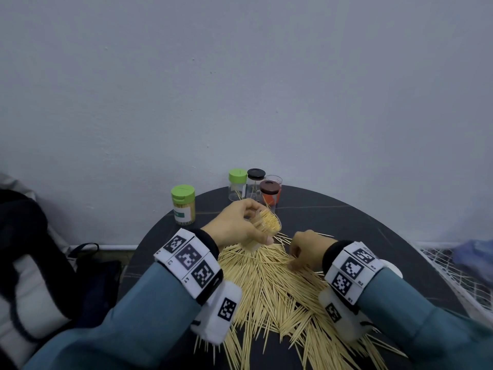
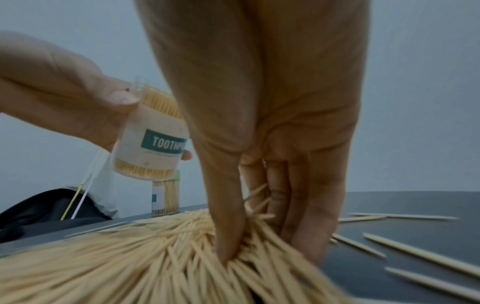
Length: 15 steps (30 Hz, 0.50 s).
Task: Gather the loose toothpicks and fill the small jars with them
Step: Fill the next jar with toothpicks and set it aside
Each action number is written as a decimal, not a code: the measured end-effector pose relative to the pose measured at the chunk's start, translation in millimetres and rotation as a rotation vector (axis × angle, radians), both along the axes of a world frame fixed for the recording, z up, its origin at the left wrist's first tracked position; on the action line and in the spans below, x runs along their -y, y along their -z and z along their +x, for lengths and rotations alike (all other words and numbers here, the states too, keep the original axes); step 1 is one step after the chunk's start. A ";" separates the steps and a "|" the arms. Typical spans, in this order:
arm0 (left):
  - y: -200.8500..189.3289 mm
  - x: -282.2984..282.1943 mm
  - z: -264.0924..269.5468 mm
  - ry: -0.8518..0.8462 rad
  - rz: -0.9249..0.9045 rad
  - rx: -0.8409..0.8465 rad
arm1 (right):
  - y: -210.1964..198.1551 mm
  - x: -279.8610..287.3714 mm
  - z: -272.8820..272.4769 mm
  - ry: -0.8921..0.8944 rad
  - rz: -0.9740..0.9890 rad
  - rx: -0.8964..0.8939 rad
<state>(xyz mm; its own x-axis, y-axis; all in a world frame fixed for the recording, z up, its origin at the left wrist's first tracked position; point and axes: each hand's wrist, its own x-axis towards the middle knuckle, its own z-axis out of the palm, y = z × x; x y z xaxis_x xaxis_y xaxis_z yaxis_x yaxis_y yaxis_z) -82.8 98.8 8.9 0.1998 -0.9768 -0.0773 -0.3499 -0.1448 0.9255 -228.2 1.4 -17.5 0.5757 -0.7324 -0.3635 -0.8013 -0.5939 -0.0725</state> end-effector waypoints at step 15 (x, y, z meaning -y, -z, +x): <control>-1.1 0.4 -2.0 -0.001 0.032 0.023 | -6.1 7.5 -17.9 0.008 0.121 0.103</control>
